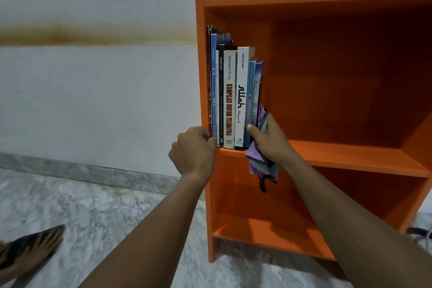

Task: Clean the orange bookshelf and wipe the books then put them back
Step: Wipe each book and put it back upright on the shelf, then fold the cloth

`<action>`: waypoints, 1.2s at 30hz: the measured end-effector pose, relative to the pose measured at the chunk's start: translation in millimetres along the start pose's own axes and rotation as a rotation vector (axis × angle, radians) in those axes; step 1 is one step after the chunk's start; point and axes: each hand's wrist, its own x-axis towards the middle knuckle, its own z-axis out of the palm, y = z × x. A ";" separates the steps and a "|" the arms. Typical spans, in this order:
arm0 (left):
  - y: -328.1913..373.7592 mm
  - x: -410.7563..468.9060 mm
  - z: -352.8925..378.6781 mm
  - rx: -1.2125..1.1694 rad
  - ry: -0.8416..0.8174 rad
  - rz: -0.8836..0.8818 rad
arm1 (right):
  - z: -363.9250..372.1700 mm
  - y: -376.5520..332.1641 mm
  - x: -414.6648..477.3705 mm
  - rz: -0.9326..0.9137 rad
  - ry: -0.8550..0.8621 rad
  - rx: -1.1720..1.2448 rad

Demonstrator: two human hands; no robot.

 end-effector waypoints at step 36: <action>89.0 -41.1 -281.5 -0.849 -0.403 -0.146 | -105.0 -222.5 -158.0 0.258 0.083 0.392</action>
